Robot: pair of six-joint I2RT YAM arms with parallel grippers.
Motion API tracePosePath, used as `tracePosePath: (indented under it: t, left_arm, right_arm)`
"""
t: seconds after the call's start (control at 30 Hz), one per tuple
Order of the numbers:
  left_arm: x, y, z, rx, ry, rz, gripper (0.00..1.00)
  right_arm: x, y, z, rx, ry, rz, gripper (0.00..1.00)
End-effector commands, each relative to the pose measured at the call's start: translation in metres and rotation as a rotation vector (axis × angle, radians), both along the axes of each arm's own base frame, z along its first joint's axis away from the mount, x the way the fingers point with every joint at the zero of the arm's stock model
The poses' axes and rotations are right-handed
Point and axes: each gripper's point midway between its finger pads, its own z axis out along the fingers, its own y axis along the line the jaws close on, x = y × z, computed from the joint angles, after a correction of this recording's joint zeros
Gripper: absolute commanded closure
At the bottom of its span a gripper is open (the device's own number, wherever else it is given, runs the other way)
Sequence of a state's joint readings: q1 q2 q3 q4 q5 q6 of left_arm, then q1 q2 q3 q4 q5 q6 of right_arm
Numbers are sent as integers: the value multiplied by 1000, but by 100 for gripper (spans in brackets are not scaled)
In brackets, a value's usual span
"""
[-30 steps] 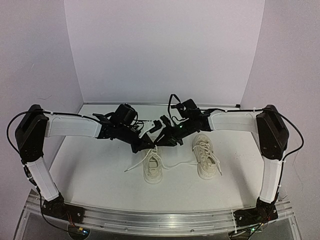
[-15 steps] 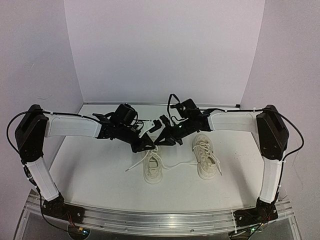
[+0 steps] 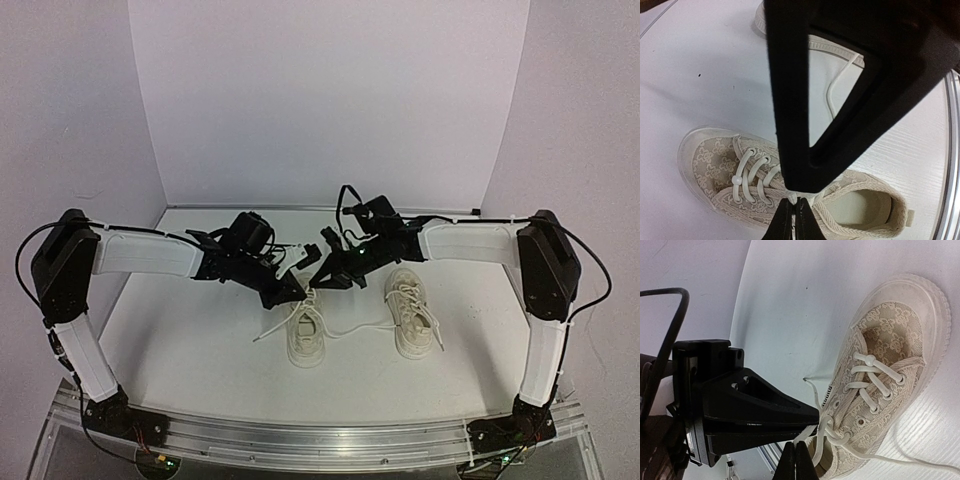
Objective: Tie the shoes
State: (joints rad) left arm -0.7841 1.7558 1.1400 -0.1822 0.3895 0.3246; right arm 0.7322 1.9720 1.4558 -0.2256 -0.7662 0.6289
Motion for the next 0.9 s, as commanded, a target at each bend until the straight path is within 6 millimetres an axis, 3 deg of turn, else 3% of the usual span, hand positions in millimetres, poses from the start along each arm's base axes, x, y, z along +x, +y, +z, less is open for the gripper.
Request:
tracePosePath:
  t: [0.0,0.13,0.4,0.63,0.77,0.8,0.87]
  left_arm:
    - [6,-8,15,-43,-29,-14,100]
    - [6,-10,26,-66,-46,-18,100]
    - [7,-13,45,-99,-73,-29,100]
    - [7,-15,59,-123,-96,-37,100]
    - [7,-16,59,-120,-94,-38,100]
    - [8,-15,58,-115,-89,-35,98]
    - [6,-12,56,-109,-83,-30,83]
  right_arm:
    - [-4,1,24,33,-56,9,97]
    - [-2,2,19,28,-44,8,86]
    - [1,3,15,8,-39,-1,81]
    - [3,3,16,4,-47,1,87]
    - [3,2,19,5,-56,1,98]
    - [3,2,20,6,-59,0,100]
    - [4,2,25,10,-69,-4,100]
